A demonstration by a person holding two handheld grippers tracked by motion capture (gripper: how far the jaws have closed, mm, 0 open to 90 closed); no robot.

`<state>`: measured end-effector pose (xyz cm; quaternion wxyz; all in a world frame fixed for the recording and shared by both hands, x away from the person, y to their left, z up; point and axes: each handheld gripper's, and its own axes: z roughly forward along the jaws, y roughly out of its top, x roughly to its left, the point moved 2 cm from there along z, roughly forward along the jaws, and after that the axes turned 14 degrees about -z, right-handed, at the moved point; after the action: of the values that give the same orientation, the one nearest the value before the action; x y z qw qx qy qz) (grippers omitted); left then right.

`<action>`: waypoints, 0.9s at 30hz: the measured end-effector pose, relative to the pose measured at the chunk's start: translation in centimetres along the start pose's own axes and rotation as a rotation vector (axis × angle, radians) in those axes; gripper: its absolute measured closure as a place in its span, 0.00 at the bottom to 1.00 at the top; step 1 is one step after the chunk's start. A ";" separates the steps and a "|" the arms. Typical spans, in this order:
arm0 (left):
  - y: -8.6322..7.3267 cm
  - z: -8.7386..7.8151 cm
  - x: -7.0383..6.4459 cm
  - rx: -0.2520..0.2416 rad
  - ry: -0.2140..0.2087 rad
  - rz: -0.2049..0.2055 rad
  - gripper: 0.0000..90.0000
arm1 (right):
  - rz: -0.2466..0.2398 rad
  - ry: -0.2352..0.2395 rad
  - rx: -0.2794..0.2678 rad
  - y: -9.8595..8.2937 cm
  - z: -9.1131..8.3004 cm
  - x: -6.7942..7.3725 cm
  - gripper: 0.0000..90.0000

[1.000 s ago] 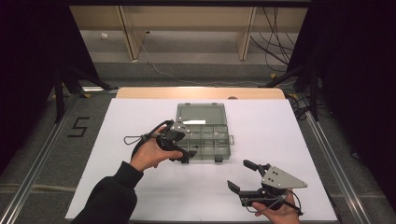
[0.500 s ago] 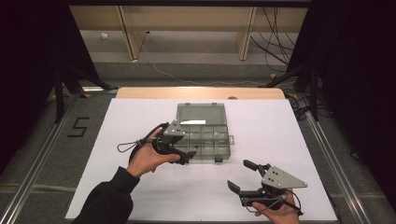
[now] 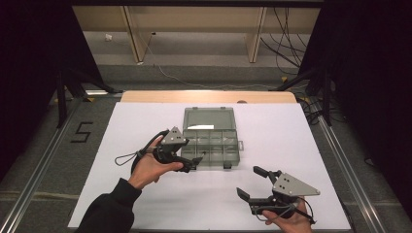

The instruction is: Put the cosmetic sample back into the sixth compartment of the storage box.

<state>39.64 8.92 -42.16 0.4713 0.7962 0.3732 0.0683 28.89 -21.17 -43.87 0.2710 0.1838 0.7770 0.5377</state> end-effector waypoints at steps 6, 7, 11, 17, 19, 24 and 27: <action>-0.8 -0.7 0.0 -0.047 -0.018 -0.009 0.22 | 0.000 0.002 0.000 0.0 0.0 0.0 0.18; -0.9 -0.8 0.0 -0.053 -0.026 -0.013 0.22 | -0.001 0.000 0.004 0.0 0.0 0.0 0.18; -1.3 -1.3 -0.1 -0.074 -0.037 -0.014 0.21 | -0.002 -0.002 0.001 0.0 0.0 0.0 0.18; -2.2 -1.9 -0.3 -0.099 -0.045 -0.012 0.20 | 0.005 0.001 0.005 0.1 0.0 0.1 0.18; -2.5 -2.1 -0.4 -0.113 -0.052 -0.018 0.20 | 0.007 0.003 0.006 0.1 0.0 0.1 0.18; -2.8 -2.6 -0.4 -0.147 -0.054 -0.010 0.20 | -0.004 -0.003 -0.007 0.1 0.1 0.1 0.18; -2.9 -2.9 -0.5 -0.168 -0.058 -0.019 0.20 | -0.005 -0.001 -0.002 0.1 0.1 0.1 0.18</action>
<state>36.41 11.49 -42.81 0.5477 0.7519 0.3598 0.0720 28.87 -21.05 -43.84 0.2727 0.1820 0.7768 0.5377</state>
